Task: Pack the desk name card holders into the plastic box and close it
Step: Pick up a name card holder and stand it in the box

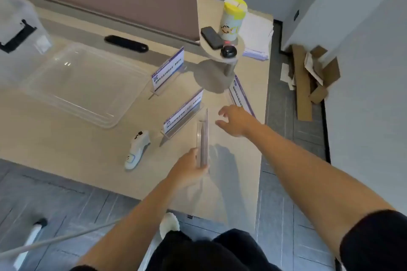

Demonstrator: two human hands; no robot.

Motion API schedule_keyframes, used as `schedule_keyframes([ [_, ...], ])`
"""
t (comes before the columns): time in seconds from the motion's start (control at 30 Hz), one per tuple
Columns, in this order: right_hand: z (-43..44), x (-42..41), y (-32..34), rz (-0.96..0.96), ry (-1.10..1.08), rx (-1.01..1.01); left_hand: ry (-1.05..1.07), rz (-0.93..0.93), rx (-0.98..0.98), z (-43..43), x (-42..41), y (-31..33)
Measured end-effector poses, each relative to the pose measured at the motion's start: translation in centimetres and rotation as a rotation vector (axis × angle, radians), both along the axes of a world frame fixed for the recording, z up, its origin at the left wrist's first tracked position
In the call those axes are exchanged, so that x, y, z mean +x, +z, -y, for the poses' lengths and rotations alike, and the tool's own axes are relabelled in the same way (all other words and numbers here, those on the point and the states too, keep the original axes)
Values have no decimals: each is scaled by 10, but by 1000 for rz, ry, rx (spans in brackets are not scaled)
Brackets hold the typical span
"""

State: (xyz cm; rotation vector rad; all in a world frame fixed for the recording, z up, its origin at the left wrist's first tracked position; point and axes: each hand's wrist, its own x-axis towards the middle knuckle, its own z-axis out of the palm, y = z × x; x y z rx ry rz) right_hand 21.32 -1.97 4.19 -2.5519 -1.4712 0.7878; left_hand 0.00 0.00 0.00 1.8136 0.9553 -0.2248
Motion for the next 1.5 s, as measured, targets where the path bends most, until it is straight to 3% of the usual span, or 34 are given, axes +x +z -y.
schedule_keyframes([
  [0.17, -17, -2, -26, 7, 92, -97, 104, -39, 40, 17, 17, -10],
  [0.33, -38, 21, -44, -231, 127, -78, 256, -151, 183, 40, 47, -25],
  [0.53, -44, 36, -54, -457, 214, -71, 495, -286, 152, 51, 73, -17],
  [0.8, -62, 40, -5, -531, 197, -29, 647, -201, 245, 58, 88, 42],
  [1.1, -61, -14, 57, -764, 54, 220, 807, -17, 389, 53, 51, 92],
  [1.5, -31, -181, 113, -703, -39, 429, 687, 188, 468, 58, -117, 127],
])
